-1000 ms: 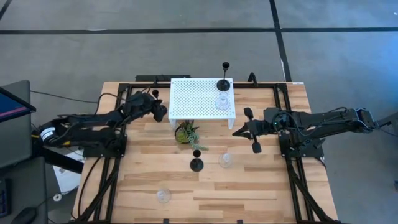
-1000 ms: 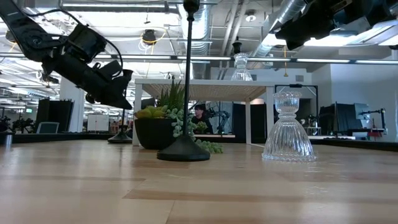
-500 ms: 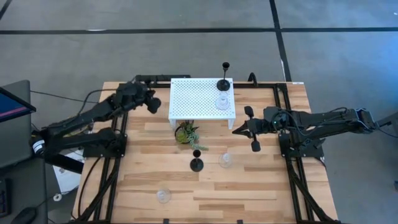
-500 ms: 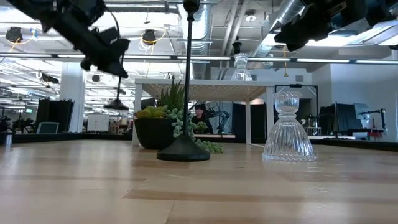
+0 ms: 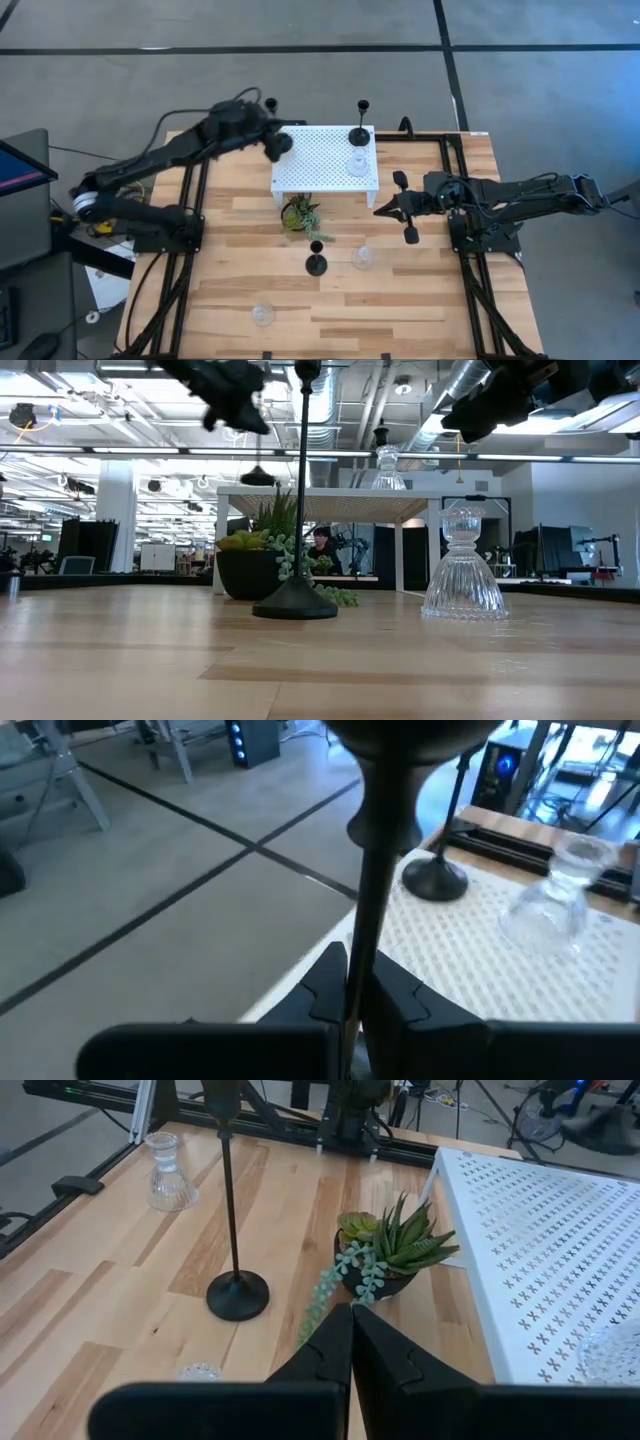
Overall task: Pick & Place candle stick holders
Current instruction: Put the top black candle holder on the shelf aligned with the black candle holder
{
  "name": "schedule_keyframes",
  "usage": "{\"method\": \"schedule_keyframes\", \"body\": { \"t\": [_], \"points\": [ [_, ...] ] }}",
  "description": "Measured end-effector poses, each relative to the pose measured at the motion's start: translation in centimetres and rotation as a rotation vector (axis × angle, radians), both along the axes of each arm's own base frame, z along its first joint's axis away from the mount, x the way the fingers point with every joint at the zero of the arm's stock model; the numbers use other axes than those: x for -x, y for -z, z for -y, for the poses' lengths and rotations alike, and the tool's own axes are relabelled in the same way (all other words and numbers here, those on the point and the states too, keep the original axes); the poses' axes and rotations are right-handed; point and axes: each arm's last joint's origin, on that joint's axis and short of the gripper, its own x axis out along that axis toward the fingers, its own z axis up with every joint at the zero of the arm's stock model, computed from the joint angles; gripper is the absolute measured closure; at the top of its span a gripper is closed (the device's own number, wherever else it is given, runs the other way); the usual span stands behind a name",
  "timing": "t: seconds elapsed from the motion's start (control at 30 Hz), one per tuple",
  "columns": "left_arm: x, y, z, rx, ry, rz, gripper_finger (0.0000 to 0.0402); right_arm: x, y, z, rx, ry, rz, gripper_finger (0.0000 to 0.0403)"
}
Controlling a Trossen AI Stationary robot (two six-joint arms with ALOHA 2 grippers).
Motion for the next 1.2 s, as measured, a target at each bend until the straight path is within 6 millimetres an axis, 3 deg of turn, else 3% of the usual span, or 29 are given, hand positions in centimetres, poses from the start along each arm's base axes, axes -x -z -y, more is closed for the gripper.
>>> {"method": "schedule_keyframes", "body": {
  "t": [0.23, 0.47, 0.73, 1.2],
  "points": [
    [-5.7, -2.2, -2.7, -0.012, 0.125, -0.008, 0.0389, 0.1, 0.1, 0.0, -0.001, 0.0, -0.015, 0.0403],
    [-8.9, -2.3, -4.2, -0.009, 0.204, 0.009, 0.0389, 0.1, 0.2, 0.0, -0.001, -0.001, -0.019, 0.0403],
    [-10.8, -1.2, -5.2, -0.009, 0.265, 0.028, 0.0389, 0.1, 0.2, 0.0, 0.0, -0.001, -0.018, 0.0403],
    [-11.7, -0.3, -5.9, 0.001, 0.264, 0.027, 0.0389, 0.1, 0.2, 0.0, 0.001, -0.001, -0.017, 0.0403]
  ]
}}
